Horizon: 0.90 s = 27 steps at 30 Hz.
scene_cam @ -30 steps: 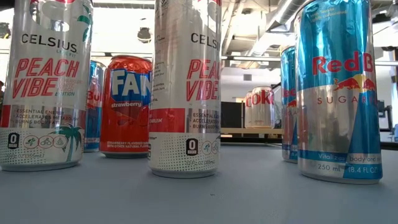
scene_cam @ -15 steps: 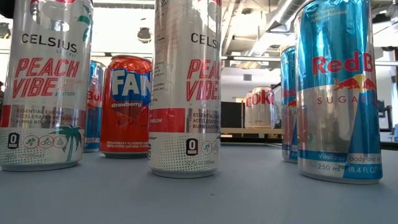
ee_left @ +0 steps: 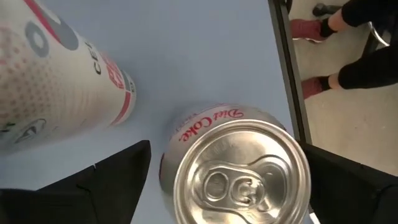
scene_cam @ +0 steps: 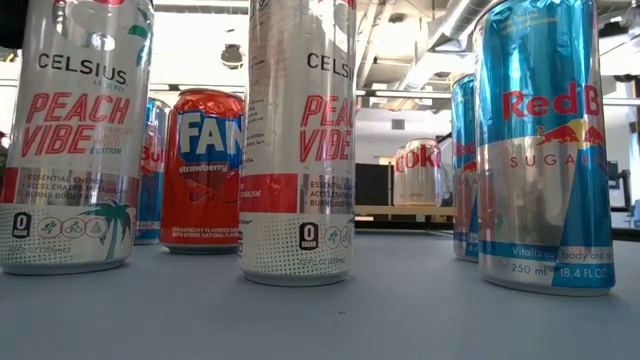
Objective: Place canned beverage on shelf
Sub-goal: Put the silver soda can on the shelf aligned with the other silver soda cans
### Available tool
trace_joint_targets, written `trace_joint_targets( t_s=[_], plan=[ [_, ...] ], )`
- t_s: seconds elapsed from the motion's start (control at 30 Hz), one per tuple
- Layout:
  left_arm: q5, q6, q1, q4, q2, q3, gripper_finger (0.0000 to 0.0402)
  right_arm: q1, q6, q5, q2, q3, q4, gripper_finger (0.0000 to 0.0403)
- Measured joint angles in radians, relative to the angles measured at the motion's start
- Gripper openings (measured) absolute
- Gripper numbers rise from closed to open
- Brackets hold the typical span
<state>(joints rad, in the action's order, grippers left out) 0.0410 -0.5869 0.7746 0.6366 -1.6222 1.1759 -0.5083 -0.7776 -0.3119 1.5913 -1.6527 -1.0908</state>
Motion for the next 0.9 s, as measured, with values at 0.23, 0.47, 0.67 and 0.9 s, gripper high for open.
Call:
trace_joint_targets(
  t_s=[0.23,0.47,0.67,0.9],
  plan=[
    [-0.035,0.019,-0.011,0.003,0.002,0.000,0.0293,0.000,0.000,0.000,0.000,0.000,0.000,0.0225],
    [-0.100,0.006,-0.034,0.000,0.002,-0.001,0.0293,0.000,0.000,-0.001,0.000,0.000,0.000,0.0225],
    [-0.103,-0.033,-0.037,0.000,0.002,-0.001,0.0293,0.000,0.001,-0.002,0.000,0.000,0.000,0.0225],
    [-0.104,-0.099,-0.033,0.108,0.000,0.043,0.0293,0.000,0.023,-0.006,0.000,0.000,0.003,0.0225]
  ],
)
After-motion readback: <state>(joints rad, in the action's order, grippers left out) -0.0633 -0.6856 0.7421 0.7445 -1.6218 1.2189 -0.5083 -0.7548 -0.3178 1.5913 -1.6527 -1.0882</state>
